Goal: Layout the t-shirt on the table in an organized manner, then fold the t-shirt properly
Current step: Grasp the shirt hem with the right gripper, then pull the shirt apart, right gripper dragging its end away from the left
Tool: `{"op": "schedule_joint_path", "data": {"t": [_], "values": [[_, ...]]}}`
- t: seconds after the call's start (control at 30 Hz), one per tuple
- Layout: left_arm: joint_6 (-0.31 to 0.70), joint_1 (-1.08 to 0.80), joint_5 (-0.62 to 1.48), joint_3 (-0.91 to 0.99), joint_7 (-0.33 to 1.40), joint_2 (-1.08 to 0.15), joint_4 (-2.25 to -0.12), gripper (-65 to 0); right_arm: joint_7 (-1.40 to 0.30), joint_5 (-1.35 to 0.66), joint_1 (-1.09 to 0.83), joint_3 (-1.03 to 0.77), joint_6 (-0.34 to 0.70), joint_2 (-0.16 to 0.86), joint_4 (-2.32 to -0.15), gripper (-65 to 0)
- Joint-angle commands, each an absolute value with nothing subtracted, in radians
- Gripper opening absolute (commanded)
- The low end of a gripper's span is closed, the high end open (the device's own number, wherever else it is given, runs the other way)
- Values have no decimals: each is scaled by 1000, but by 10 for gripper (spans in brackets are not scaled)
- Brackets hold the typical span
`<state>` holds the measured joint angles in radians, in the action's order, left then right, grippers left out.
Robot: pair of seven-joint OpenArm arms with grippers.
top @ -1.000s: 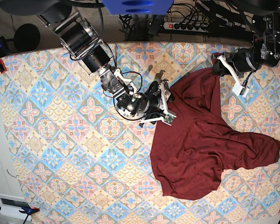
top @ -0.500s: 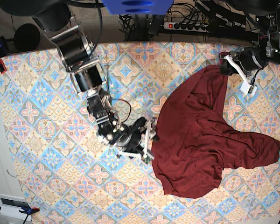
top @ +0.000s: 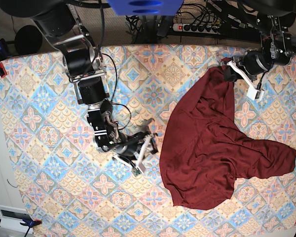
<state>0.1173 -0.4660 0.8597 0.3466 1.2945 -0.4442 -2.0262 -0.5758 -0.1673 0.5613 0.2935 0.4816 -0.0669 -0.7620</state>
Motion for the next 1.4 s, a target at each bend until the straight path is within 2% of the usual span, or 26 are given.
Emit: {"op": "schedule_joint_path", "data": {"t": [0.0,0.3,1.2,1.37], "values": [[119,-461,869,354,1276,-455,-2040,-650,-555,-180,593,291,487,-71,-763,-332],[119,-456,875,354,1276,-452,-2040,-650,-535,-182,593,297,487,-157,-723,-332],[122,-432,874,354,1273,-452,-2040,-650,-466,-162,535,308,487,-157,-573,-334],[122,-415,875,354,1273,-452,-2040,-650,-470,-79,486,375,486,-157,-573,-427]]}}
